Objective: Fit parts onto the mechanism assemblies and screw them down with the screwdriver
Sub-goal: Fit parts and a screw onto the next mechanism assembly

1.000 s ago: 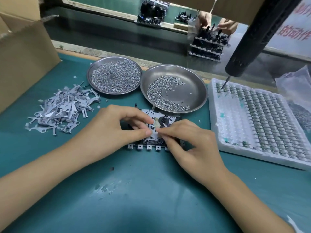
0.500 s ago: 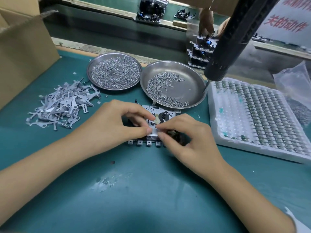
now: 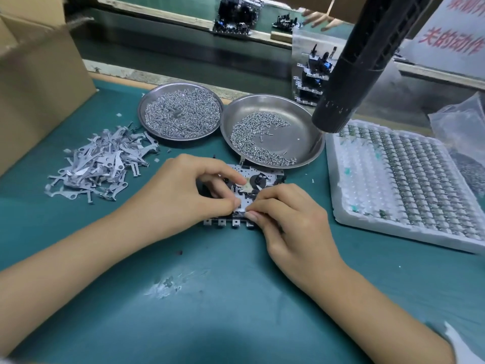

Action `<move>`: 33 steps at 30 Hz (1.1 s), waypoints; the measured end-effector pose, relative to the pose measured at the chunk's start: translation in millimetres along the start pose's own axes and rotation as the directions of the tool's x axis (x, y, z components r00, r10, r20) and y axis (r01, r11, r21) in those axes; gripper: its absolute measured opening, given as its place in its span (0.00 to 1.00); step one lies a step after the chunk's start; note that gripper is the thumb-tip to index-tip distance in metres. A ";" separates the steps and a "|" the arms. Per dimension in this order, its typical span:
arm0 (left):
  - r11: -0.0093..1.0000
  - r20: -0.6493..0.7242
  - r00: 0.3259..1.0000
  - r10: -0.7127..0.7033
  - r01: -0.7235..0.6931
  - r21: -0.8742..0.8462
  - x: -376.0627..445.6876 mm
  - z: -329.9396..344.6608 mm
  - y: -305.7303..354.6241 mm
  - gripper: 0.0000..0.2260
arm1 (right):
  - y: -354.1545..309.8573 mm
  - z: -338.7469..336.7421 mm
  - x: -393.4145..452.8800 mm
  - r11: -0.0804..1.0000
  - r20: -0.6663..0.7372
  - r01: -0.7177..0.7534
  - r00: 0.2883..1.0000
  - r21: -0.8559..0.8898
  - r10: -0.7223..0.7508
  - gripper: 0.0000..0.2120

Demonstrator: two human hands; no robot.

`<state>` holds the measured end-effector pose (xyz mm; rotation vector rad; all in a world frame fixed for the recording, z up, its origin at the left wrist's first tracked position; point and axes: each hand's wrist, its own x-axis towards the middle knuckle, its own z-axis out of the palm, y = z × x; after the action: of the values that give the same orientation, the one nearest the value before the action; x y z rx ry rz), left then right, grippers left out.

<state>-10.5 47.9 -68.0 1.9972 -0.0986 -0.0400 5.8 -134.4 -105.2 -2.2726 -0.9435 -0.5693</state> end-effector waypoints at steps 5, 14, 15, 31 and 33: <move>0.999 -0.008 1.000 0.013 -0.013 0.033 1.7 1.0 0.2 0.14 | -1.7 0.2 0.1 0.999 -0.006 0.012 1.000 -0.030 -0.012 0.02; 0.998 -0.019 0.999 0.025 -0.024 0.064 2.8 2.6 -0.1 0.16 | -2.9 -0.3 -0.5 0.997 0.016 0.017 1.000 -0.069 -0.016 0.03; 0.998 -0.022 0.999 0.023 -0.021 0.066 3.0 3.1 -0.3 0.16 | -2.9 -0.4 -0.6 0.997 0.021 0.021 1.000 -0.075 -0.019 0.03; 0.995 -0.035 0.999 0.028 -0.025 0.094 2.2 2.1 0.4 0.18 | -1.8 0.6 -4.0 0.988 0.040 0.058 0.998 -0.141 -0.053 0.08; 0.996 -0.026 0.999 0.023 -0.020 0.088 2.4 2.5 -0.1 0.17 | -1.3 1.3 -4.3 0.988 0.037 0.061 0.998 -0.145 -0.056 0.08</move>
<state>-8.3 45.6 -69.0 2.0835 -0.1061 0.0053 2.2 -134.9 -108.1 -2.3970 -1.0175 -0.6479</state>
